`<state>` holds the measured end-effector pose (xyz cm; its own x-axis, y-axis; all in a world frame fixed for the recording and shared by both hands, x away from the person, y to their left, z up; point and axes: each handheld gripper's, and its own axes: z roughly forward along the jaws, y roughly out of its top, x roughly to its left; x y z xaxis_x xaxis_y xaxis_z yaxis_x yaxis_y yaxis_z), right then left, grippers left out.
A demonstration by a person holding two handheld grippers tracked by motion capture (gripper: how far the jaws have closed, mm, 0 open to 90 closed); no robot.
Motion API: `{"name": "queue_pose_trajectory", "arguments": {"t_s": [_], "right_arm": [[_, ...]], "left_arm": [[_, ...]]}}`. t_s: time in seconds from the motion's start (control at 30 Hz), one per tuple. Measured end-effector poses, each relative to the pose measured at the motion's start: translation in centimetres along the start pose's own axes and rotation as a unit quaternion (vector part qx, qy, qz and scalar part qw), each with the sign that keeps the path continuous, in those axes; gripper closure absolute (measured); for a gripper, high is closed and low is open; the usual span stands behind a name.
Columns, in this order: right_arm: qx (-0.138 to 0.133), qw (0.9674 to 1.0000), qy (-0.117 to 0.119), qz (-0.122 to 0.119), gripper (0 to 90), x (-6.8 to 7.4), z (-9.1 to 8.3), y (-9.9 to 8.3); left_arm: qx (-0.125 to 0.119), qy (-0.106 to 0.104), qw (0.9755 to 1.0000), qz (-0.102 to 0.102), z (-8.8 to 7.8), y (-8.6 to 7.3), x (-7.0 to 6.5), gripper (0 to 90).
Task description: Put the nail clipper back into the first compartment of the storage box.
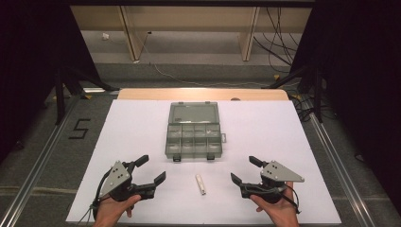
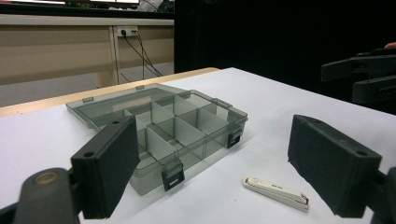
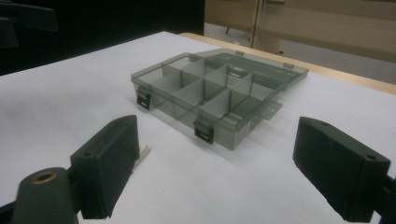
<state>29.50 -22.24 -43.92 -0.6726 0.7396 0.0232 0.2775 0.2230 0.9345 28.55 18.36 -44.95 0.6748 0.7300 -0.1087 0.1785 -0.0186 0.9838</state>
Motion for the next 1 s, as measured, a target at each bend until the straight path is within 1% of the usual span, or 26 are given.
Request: {"name": "queue_pose_trajectory", "arguments": {"t_s": [0.07,0.1,0.13,0.17,0.27,0.3,0.33,0.4,0.43,0.5,0.53,0.57,0.6,0.63,0.67,0.7,0.73,0.77,0.8,0.83,0.87,0.9,0.93,0.97,1.0], "right_arm": [[0.001,1.0000,-0.001,-0.002,15.5,0.0,0.1,0.0],[-0.006,1.0000,0.002,0.001,15.5,0.0,0.2,-0.1],[-0.004,1.0000,0.000,-0.002,15.5,0.0,0.2,0.0],[0.004,1.0000,-0.003,-0.004,15.5,0.0,0.0,0.0],[0.001,1.0000,-0.004,-0.005,15.4,0.0,0.1,0.0],[0.012,0.9999,-0.001,-0.008,15.4,0.0,0.1,0.1],[0.012,0.9998,-0.004,-0.015,15.4,-0.1,0.1,0.0],[0.021,0.9996,0.001,-0.018,15.4,0.0,0.2,0.1],[0.021,0.9996,0.001,-0.018,15.4,0.0,0.2,0.1],[0.047,0.9987,0.008,-0.018,15.5,0.2,0.4,0.2],[0.047,0.9987,0.008,-0.018,15.5,0.2,0.4,0.2],[0.069,0.9970,0.007,-0.035,15.4,0.4,0.7,0.5],[0.069,0.9970,0.007,-0.035,15.4,0.4,0.7,0.5],[0.089,0.9952,0.011,-0.039,15.5,0.7,0.9,0.9],[0.089,0.9952,0.011,-0.039,15.5,0.7,0.9,0.9],[0.104,0.9930,0.011,-0.055,15.6,0.9,1.3,1.5],[0.104,0.9930,0.011,-0.055,15.6,0.9,1.3,1.5],[0.122,0.9900,0.016,-0.070,15.7,1.3,1.5,2.1],[0.130,0.9884,0.021,-0.076,15.6,1.4,1.7,2.4],[0.134,0.9871,0.022,-0.085,15.7,1.6,1.9,2.8],[0.139,0.9859,0.028,-0.088,16.0,1.6,2.0,3.0],[0.147,0.9841,0.030,-0.096,16.1,1.7,2.3,3.3],[0.147,0.9841,0.030,-0.096,16.1,1.7,2.3,3.3],[0.172,0.9787,0.037,-0.106,17.1,1.9,2.9,3.7],[0.172,0.9787,0.037,-0.106,17.1,1.9,2.9,3.7]], "left_arm": [[0.000,0.000,1.0000,0.000,0.0,0.0,0.0,16.1],[0.000,0.000,1.0000,0.000,0.0,0.0,0.0,16.2],[-0.002,-0.003,1.0000,0.003,0.0,0.0,0.0,16.2],[-0.001,-0.002,1.0000,0.003,0.0,0.0,0.0,16.1],[-0.002,-0.004,1.0000,0.005,0.0,0.0,0.0,16.1],[0.001,-0.001,1.0000,0.005,0.0,0.0,-0.1,16.1],[0.001,-0.001,1.0000,0.005,0.0,0.0,-0.1,16.1],[0.001,-0.001,1.0000,0.005,0.1,0.0,-0.1,16.1],[0.001,-0.001,1.0000,0.005,0.1,0.0,-0.1,16.1],[0.004,-0.001,1.0000,0.006,0.1,0.0,-0.1,16.1],[0.004,-0.001,1.0000,0.006,0.1,0.0,-0.1,16.1],[0.004,-0.001,1.0000,0.007,0.1,0.0,-0.1,16.1],[0.004,-0.001,1.0000,0.007,0.1,0.0,-0.1,16.2],[0.004,-0.001,1.0000,0.006,0.1,0.0,-0.1,16.1],[0.004,-0.001,1.0000,0.006,0.1,0.0,-0.1,16.1],[0.005,0.000,1.0000,0.007,0.1,0.0,-0.1,16.1],[0.005,0.000,1.0000,0.007,0.1,0.0,-0.1,16.1],[0.005,-0.001,1.0000,0.008,0.1,-0.1,-0.1,16.1],[0.005,-0.001,1.0000,0.008,0.1,-0.1,-0.1,16.2],[0.003,-0.002,1.0000,0.007,0.2,-0.1,-0.1,16.1],[0.006,-0.001,1.0000,0.008,0.2,-0.1,-0.1,16.1],[0.006,-0.001,1.0000,0.007,0.2,-0.1,-0.1,16.1],[0.006,-0.001,1.0000,0.007,0.2,-0.1,-0.1,16.1],[0.007,0.000,0.9999,0.009,0.2,-0.1,0.0,16.1],[0.007,0.000,0.9999,0.009,0.2,-0.1,0.0,16.1]]}}
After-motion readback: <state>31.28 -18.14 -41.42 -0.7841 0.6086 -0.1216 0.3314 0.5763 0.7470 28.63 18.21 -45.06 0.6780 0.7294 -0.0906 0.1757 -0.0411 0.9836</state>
